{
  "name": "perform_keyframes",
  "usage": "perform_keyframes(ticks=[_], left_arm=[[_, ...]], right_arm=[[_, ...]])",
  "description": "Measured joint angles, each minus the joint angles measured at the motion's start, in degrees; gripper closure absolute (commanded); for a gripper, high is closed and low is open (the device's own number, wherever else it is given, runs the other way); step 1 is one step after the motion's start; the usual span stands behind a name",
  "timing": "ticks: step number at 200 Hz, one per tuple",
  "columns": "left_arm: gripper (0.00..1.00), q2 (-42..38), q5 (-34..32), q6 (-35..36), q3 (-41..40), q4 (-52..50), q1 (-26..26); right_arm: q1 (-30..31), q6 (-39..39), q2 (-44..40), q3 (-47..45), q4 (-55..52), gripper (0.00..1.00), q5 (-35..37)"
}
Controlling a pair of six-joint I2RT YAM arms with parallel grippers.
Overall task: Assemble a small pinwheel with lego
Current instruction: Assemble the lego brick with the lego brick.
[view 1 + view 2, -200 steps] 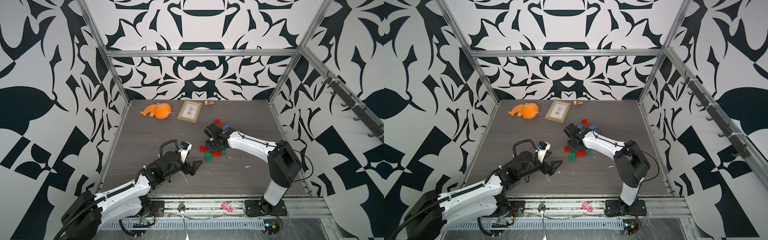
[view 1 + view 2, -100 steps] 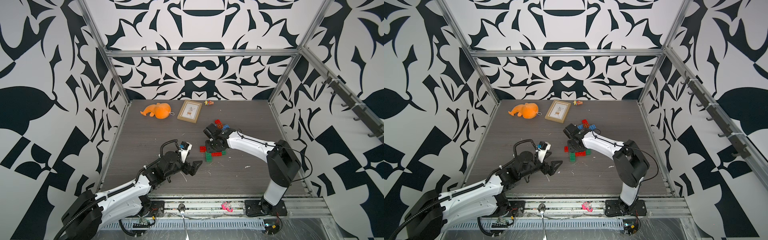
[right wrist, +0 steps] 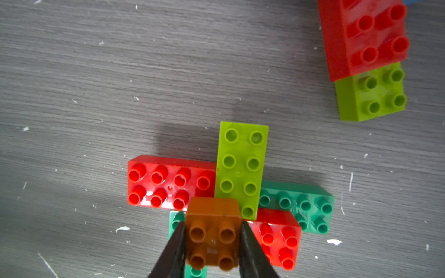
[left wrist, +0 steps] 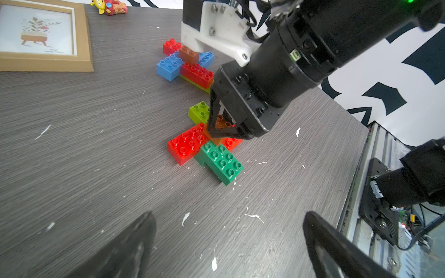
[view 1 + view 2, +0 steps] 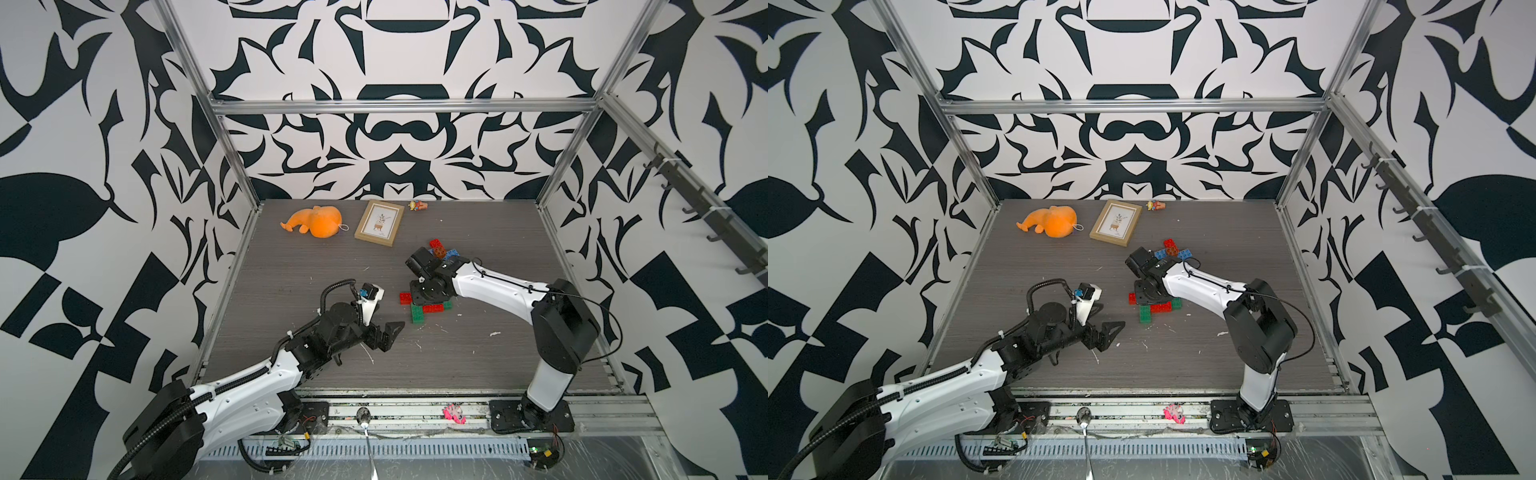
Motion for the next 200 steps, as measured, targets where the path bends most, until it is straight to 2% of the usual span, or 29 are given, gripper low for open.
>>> perform_keyframes(ticks=[109,200], left_arm=[[0.0,0.0,-0.2,0.0,0.0,-0.2,0.0],[0.0,-0.2,-0.5,0.0,0.0,-0.7,0.0]], right_arm=[[3.3,1.5,-1.0,-3.5,3.6,0.91,5.8],[3.3,1.8,-1.5,-5.1,5.6,0.92,6.0]])
